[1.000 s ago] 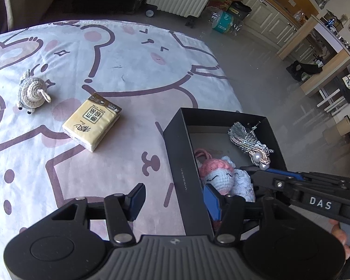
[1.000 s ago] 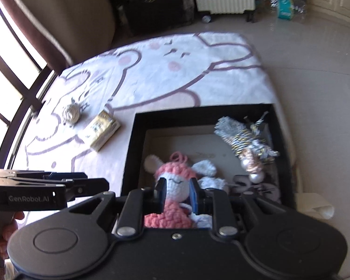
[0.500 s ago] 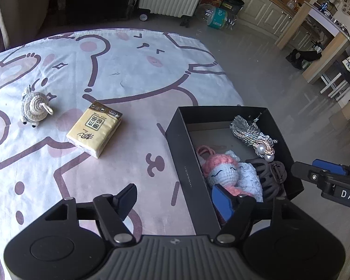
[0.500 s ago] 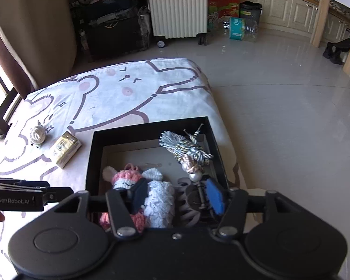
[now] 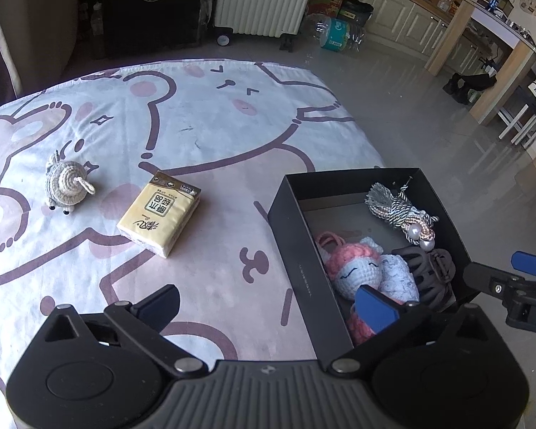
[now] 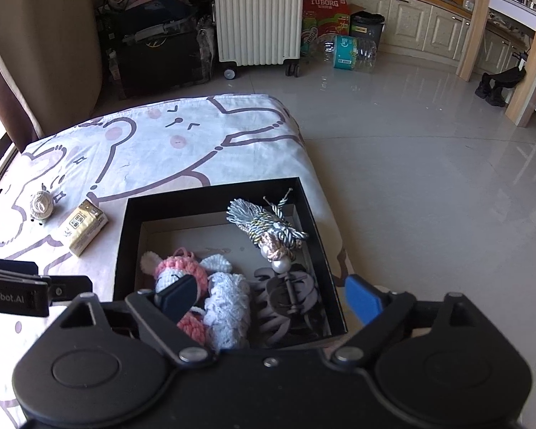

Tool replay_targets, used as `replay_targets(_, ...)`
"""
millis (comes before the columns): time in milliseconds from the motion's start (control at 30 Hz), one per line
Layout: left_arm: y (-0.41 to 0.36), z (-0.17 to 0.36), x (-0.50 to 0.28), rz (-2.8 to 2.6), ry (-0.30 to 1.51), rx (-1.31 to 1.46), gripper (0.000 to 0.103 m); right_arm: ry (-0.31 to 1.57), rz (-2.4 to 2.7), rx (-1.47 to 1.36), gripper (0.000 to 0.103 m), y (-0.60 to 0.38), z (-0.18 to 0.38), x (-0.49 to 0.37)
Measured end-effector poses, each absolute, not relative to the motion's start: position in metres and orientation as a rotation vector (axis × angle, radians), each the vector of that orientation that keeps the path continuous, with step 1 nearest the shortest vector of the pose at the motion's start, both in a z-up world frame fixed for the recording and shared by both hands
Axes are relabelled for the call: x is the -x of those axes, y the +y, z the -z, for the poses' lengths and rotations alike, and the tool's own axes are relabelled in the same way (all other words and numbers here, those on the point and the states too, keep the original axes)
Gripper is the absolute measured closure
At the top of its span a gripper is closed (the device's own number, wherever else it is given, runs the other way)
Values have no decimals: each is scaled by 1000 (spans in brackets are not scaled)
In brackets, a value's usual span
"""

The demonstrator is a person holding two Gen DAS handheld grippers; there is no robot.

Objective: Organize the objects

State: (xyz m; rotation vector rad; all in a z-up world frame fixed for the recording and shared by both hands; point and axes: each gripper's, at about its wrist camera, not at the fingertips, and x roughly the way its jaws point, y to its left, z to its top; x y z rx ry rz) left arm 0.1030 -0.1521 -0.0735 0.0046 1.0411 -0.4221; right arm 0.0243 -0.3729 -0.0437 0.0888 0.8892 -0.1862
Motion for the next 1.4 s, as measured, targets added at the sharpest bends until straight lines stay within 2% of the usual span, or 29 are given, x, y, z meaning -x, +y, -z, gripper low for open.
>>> replay_targets(200,-152,74,-103,418,1020,-41,0,883,219,-80,0,-375,48,-19)
replay_targets(1000,-141,82,-111,417,1028,-50,0,877,252,-44,0,-376,57,-21)
replay_targets(1400,-95,78,-136,323,999,-9,0,839,166,-16,0,-349,45,-59)
